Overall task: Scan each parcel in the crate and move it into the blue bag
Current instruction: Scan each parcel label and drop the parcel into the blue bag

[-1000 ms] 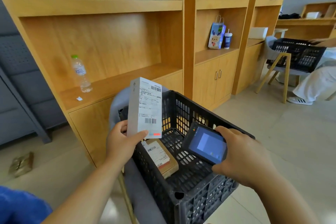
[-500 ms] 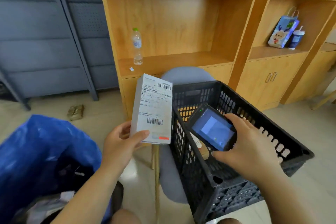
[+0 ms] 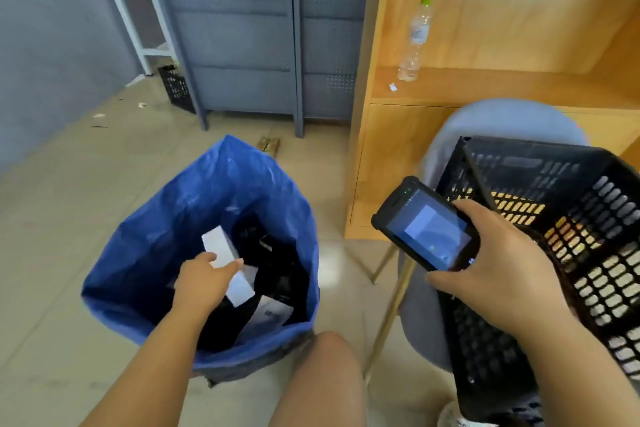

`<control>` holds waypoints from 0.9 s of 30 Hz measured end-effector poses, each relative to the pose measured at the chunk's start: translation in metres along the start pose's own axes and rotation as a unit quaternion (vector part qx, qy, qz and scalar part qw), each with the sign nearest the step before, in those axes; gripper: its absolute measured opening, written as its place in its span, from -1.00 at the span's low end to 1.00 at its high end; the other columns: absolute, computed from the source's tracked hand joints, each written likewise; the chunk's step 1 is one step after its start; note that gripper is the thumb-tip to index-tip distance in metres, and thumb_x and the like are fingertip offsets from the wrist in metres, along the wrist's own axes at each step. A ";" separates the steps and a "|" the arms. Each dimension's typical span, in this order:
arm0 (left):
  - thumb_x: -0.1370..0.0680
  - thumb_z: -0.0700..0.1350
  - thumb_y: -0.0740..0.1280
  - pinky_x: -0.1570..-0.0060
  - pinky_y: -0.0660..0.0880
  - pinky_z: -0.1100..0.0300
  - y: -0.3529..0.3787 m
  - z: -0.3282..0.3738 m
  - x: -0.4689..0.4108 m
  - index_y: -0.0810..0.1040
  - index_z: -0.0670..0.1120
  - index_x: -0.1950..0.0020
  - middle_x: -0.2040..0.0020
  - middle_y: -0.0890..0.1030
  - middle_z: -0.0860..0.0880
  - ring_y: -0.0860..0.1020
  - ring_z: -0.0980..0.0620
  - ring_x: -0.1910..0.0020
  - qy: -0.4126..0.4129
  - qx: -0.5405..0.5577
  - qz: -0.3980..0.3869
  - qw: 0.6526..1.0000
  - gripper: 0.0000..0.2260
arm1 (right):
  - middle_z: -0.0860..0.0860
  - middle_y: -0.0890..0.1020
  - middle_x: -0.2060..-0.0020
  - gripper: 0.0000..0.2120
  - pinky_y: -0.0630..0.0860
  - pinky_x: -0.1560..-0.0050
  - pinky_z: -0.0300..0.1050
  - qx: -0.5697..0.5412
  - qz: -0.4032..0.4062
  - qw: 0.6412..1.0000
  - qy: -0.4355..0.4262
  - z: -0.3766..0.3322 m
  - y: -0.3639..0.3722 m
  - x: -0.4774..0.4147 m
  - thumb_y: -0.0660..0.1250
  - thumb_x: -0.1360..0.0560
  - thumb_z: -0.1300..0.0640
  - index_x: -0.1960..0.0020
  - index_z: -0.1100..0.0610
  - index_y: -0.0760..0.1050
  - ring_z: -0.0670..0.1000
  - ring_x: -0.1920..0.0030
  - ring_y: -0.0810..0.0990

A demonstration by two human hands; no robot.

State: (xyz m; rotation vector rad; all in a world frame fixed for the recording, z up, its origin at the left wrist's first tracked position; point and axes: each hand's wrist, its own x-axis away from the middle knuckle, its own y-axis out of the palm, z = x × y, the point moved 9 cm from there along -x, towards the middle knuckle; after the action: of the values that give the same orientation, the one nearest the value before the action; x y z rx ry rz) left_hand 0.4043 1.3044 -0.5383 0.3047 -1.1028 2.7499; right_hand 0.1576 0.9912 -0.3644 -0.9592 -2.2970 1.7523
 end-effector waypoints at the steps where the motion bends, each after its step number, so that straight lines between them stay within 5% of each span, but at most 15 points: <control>1: -0.50 0.04 0.40 -0.08 0.44 0.05 0.004 -0.005 -0.001 0.50 -0.18 -0.31 -0.27 0.52 -0.18 0.51 -0.18 -0.17 -0.006 -0.012 -0.016 1.000 -0.53 | -0.14 0.47 0.08 -0.15 0.38 0.23 -0.11 0.001 0.002 1.000 -0.003 -0.002 0.001 0.000 0.56 -0.06 -0.08 -0.28 -0.06 0.28 -0.10 0.14 0.40; 12: -0.51 -0.02 0.39 0.01 0.47 -0.01 0.061 0.083 0.035 0.52 -0.05 0.17 0.15 0.59 -0.03 0.59 -0.11 0.05 0.119 -0.003 -0.129 0.985 -0.86 | -0.14 0.49 0.07 -0.15 0.45 0.22 -0.09 0.036 0.024 0.997 0.060 0.043 -0.036 0.018 0.58 -0.04 -0.10 -0.26 -0.06 0.31 -0.04 0.13 0.46; 18: -0.49 0.04 0.42 0.05 0.39 0.18 0.097 0.186 0.057 0.59 -0.01 -0.04 0.05 0.60 0.14 0.54 0.13 0.02 0.223 0.042 -0.152 0.962 -0.80 | -0.14 0.45 0.10 -0.16 0.45 0.25 -0.10 0.059 0.052 0.988 0.130 0.111 -0.076 0.040 0.56 -0.06 -0.14 -0.26 -0.08 0.28 -0.02 0.15 0.47; 22: -0.48 0.11 0.39 0.25 0.33 0.30 0.130 0.261 0.084 0.54 0.14 0.01 0.12 0.54 0.25 0.47 0.29 0.15 0.289 0.033 -0.166 0.942 -0.86 | -0.13 0.49 0.07 -0.13 0.36 0.32 -0.20 0.078 0.063 0.977 0.186 0.161 -0.094 0.055 0.56 -0.06 -0.14 -0.29 -0.08 0.27 -0.06 0.17 0.42; 27: -0.47 0.08 0.42 0.35 0.31 0.41 0.187 0.349 0.130 0.54 0.16 0.12 0.18 0.58 0.20 0.51 0.36 0.23 0.394 0.032 -0.195 0.898 -0.92 | -0.08 0.51 -0.10 -0.10 0.51 0.05 0.00 0.099 0.035 0.961 0.257 0.220 -0.102 0.067 0.52 -0.12 -0.20 -0.36 -0.07 0.21 0.03 -0.01 0.51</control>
State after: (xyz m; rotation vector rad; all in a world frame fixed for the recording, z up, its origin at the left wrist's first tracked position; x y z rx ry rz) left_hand 0.2809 0.9372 -0.3832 -0.4972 -0.6335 2.1865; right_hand -0.0342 0.8280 -0.3654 -1.2827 -1.7523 1.4903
